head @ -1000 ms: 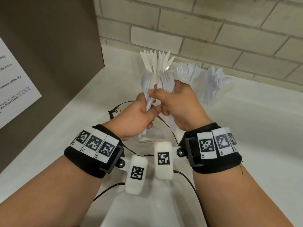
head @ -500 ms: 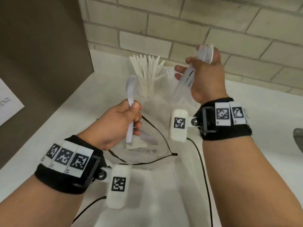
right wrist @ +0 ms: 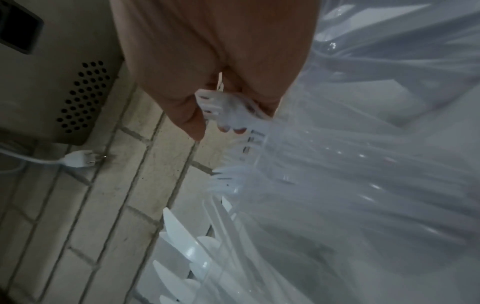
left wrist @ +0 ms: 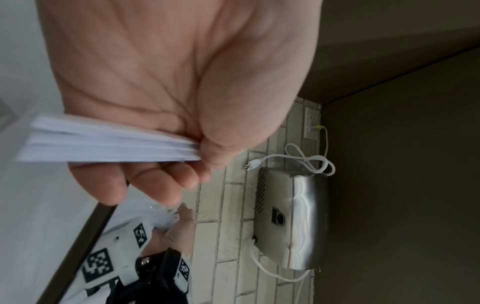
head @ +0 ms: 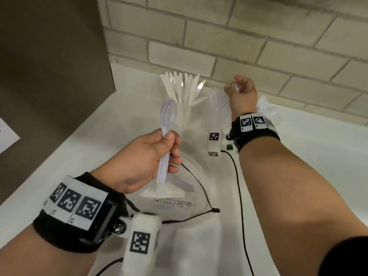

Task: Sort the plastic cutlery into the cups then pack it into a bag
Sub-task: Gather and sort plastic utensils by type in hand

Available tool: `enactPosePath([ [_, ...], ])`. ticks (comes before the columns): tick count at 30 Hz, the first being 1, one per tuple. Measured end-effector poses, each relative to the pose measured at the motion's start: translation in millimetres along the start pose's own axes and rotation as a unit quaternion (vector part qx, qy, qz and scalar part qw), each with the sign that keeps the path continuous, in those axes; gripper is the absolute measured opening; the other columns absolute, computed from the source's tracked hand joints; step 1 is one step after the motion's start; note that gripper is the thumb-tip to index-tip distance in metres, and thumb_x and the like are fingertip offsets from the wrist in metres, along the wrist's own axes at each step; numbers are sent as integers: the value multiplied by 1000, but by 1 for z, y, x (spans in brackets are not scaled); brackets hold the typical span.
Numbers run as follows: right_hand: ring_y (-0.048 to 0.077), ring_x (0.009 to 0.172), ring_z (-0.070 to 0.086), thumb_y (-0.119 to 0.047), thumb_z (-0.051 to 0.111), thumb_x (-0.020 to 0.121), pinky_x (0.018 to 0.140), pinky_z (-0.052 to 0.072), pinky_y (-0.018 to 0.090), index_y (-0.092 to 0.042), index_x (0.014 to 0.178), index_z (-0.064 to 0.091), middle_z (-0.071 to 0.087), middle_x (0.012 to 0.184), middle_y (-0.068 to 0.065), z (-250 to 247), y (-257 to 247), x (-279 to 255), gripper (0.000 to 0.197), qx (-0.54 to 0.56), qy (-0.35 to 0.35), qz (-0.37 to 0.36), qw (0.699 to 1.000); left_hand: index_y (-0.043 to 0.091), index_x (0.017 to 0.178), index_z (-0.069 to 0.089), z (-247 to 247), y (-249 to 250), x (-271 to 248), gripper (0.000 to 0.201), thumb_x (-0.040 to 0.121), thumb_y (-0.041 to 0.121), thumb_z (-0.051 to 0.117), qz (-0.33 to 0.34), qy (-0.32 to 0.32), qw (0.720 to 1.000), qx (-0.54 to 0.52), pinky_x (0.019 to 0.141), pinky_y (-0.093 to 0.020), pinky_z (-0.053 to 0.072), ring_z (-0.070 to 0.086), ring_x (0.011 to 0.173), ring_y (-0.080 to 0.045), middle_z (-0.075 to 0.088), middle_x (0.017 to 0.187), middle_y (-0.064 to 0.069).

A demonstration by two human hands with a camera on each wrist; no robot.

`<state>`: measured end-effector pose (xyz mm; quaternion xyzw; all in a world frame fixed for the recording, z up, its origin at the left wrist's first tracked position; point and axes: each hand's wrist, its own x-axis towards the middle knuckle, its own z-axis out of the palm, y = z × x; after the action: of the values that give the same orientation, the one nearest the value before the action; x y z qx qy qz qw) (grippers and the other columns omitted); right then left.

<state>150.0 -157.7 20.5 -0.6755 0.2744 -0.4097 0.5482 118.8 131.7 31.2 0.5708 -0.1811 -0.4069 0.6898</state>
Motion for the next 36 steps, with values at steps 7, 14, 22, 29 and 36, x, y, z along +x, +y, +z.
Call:
enactPosePath([
  [7,10,111,61,-26,59,89,102,47,32,-29,114,66,67,119,-9,-6,6,-2,26,-193,-68,-8,979,12,90,56,2,-4,4,23,99,25,39,-7,-8,1000,-18,74,-34,48,56,66,-14,53,70,0],
  [14,8,100,63,-8,60,89,94,49,21,-12,112,68,68,107,-3,-19,-65,-33,24,-99,-45,-72,992,18,95,61,3,-2,-3,23,96,32,42,-6,-15,1000,17,74,-35,49,58,70,-12,55,75,3],
  [22,17,53,63,-25,64,91,48,46,30,-29,128,50,68,107,6,-43,-131,-151,39,-133,-396,-66,906,12,105,60,19,3,-18,34,89,37,43,5,-117,993,28,58,-28,35,38,57,-11,45,66,1],
  [29,14,39,51,-12,55,96,42,40,21,-17,93,59,63,77,10,-52,-105,-173,8,-138,-314,-53,938,21,103,61,24,-4,-26,25,93,40,49,80,-17,940,332,78,-33,53,65,77,-9,66,88,6],
  [36,13,46,53,-9,50,92,43,41,20,-28,79,54,60,77,-1,-123,-110,-100,24,-154,12,-140,978,44,75,61,-32,-12,-29,13,77,57,62,110,118,732,662,96,-35,13,31,132,-8,57,106,28],
])
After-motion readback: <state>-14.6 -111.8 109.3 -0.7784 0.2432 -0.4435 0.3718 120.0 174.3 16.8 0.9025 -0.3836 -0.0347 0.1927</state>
